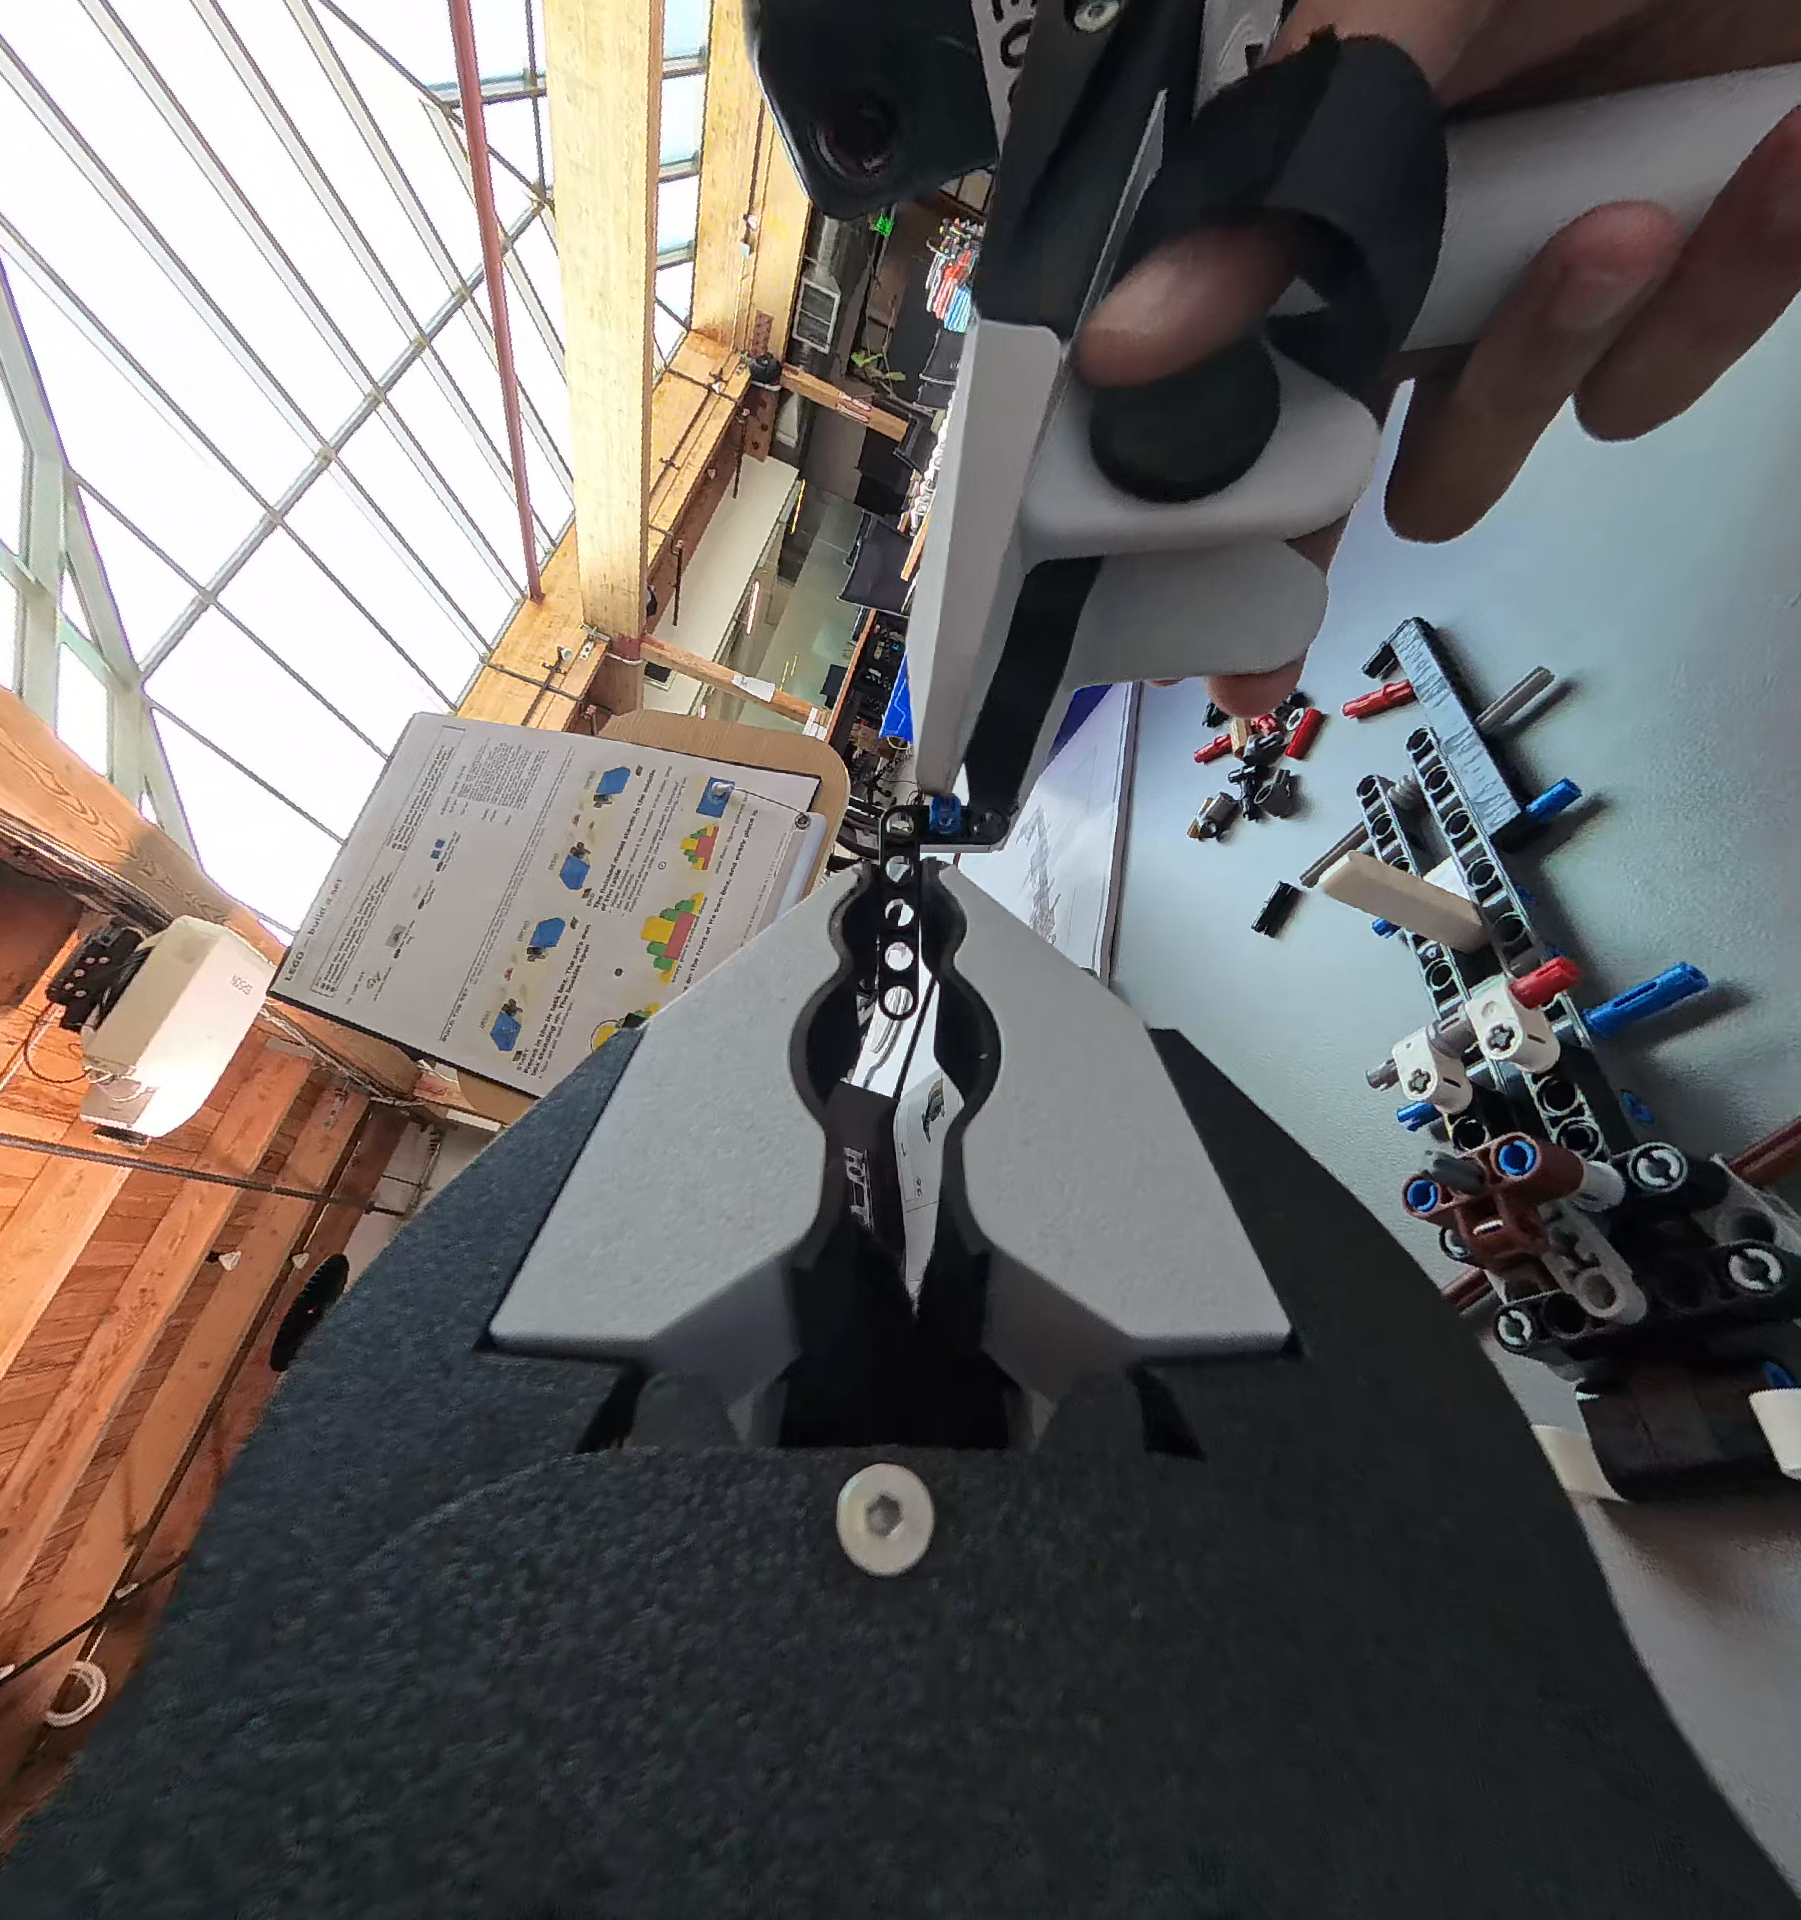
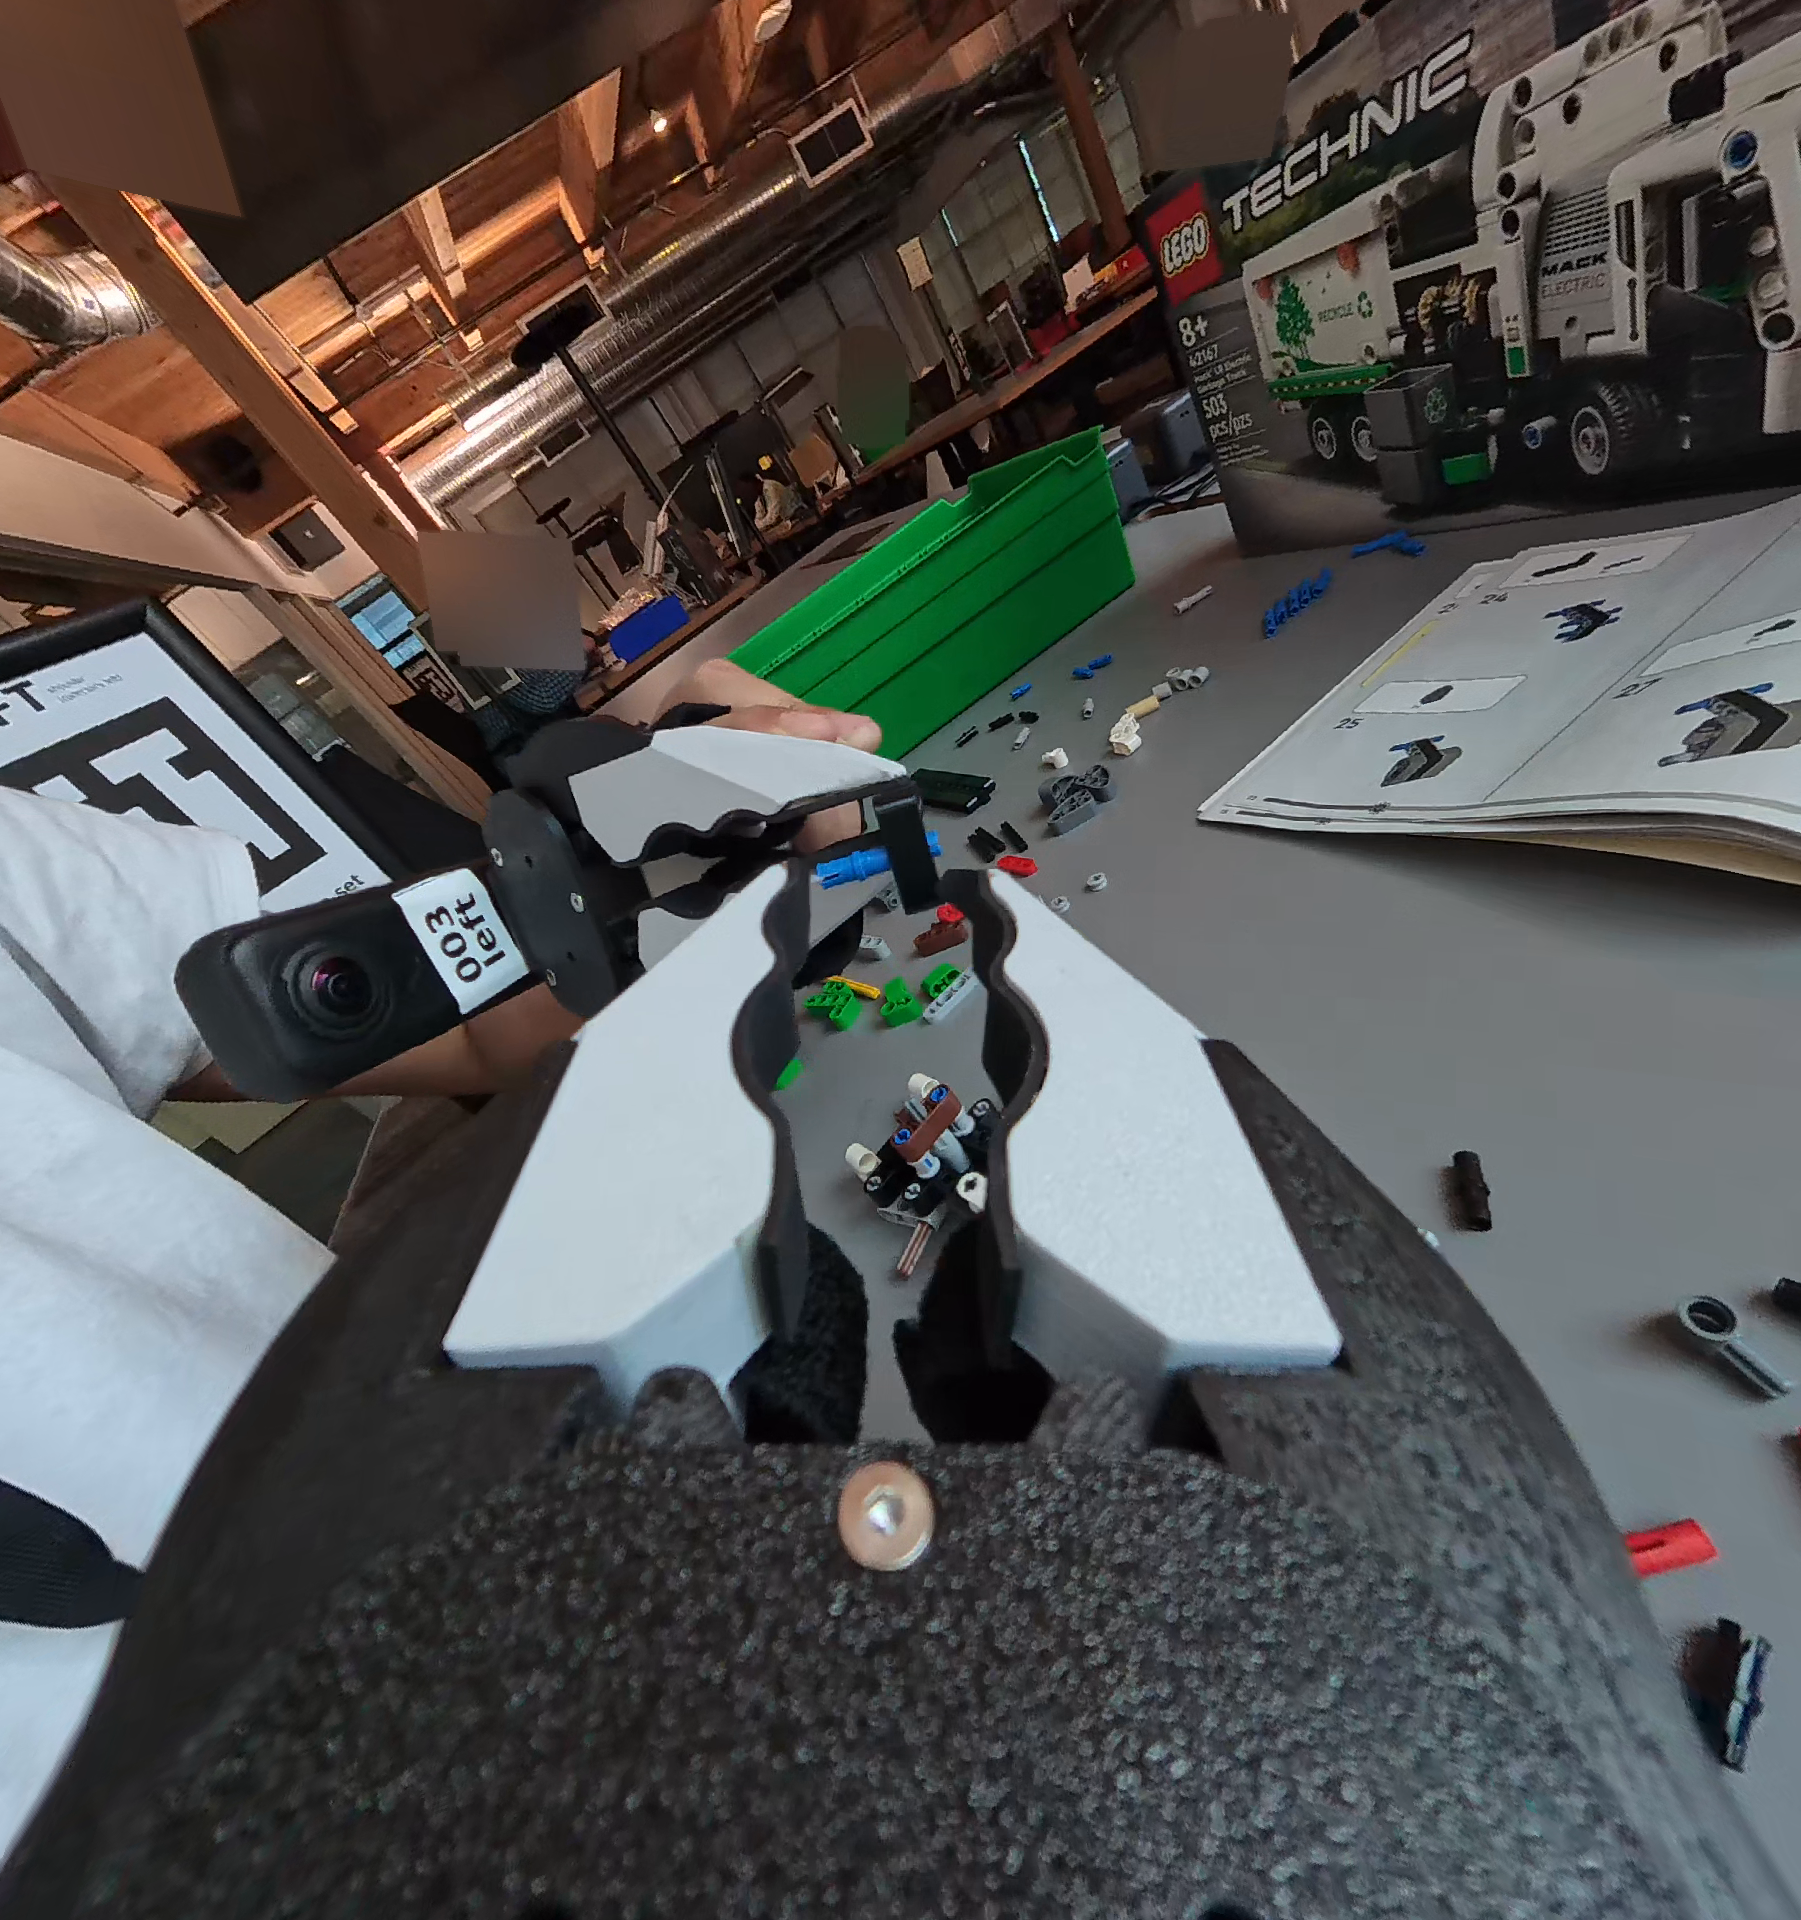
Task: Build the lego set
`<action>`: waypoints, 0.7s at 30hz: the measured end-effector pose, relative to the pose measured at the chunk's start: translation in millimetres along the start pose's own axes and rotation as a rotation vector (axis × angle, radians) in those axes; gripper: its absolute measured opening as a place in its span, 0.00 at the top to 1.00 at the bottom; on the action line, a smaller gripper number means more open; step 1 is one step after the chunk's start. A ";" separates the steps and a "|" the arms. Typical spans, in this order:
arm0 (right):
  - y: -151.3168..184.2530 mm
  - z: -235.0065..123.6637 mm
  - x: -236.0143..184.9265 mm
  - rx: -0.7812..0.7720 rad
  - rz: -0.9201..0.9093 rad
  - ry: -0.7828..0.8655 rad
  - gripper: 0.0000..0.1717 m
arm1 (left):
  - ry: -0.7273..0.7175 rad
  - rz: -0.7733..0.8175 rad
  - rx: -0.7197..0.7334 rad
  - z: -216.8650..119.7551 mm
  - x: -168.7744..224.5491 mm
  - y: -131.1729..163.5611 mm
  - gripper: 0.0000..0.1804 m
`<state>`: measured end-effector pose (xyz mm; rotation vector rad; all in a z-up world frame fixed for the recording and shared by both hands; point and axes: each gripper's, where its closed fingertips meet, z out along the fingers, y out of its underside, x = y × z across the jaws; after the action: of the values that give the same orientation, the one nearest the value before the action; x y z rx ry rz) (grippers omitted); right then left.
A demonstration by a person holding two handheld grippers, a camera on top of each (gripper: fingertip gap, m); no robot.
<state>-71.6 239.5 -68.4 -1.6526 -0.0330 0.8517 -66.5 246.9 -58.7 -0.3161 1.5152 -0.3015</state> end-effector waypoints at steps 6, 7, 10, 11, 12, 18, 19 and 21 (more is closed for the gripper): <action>2.2 2.5 3.5 -0.012 -0.049 0.017 0.81 | 0.000 -0.004 0.003 0.2 0.2 -0.7 0.97; 2.8 2.4 4.7 -0.017 -0.048 0.018 0.80 | 0.000 -0.002 0.002 0.3 0.4 -0.4 0.97; 2.2 0.6 7.4 -0.018 -0.084 0.043 0.79 | -0.005 0.014 0.000 0.6 0.9 -0.2 0.97; 2.6 1.4 7.0 -0.021 -0.097 0.046 0.79 | -0.006 0.014 0.002 0.3 0.7 -0.8 0.97; 3.7 2.6 6.7 -0.030 -0.107 0.048 0.79 | -0.004 0.013 0.002 0.3 1.2 -0.9 0.97; 6.6 3.1 1.2 -0.053 -0.136 0.034 0.87 | 0.002 0.026 0.003 -0.1 3.1 -1.6 0.97; 7.1 2.8 0.6 -0.060 -0.132 0.029 0.87 | -0.002 0.037 0.000 -0.4 3.2 -2.1 0.97; 8.2 2.2 0.2 -0.077 -0.137 0.030 0.88 | 0.000 0.042 -0.001 -0.7 4.1 -2.5 0.97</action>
<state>-76.0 239.1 -75.7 -1.7138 -0.1577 0.7290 -67.1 242.9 -61.4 -0.2843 1.5201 -0.2674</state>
